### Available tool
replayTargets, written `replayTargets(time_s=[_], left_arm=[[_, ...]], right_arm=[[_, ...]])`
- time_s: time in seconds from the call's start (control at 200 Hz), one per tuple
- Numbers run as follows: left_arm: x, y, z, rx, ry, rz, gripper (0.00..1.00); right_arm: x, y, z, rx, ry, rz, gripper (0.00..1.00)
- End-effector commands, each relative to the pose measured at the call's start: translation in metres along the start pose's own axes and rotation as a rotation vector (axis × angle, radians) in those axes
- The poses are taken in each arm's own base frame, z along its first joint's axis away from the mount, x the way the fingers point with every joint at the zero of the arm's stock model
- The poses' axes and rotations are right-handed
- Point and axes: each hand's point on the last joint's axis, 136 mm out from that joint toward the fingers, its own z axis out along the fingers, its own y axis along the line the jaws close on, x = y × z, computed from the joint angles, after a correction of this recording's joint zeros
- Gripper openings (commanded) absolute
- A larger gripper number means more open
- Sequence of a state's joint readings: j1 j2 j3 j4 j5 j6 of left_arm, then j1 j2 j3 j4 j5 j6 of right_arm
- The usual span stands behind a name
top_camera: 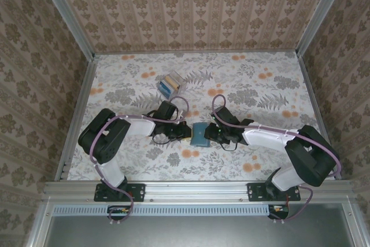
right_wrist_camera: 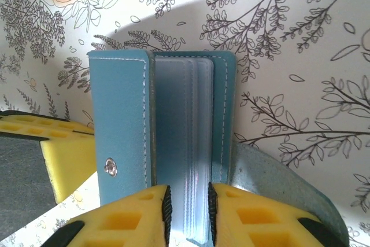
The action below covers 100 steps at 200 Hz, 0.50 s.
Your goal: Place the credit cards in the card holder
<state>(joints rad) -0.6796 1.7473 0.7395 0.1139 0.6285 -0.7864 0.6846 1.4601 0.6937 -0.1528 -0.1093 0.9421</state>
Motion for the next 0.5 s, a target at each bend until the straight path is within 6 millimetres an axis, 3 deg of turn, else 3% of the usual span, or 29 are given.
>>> replayTargets(time_s=[0.0,0.19,0.495], left_arm=[[0.013,0.01,0.003,-0.051,0.015,-0.013,0.1],[0.013,0.009,0.004,-0.056,0.015,-0.011,0.1],[0.016,0.01,0.013,-0.045,0.042,-0.018,0.1]], right_arm=[[-0.006,0.002,-0.014,0.028,-0.027,-0.013,0.33],[-0.005,0.011,-0.012,-0.027,-0.022,-0.022,0.36],[0.0,0.023,0.012,-0.122,0.013,-0.018,0.43]])
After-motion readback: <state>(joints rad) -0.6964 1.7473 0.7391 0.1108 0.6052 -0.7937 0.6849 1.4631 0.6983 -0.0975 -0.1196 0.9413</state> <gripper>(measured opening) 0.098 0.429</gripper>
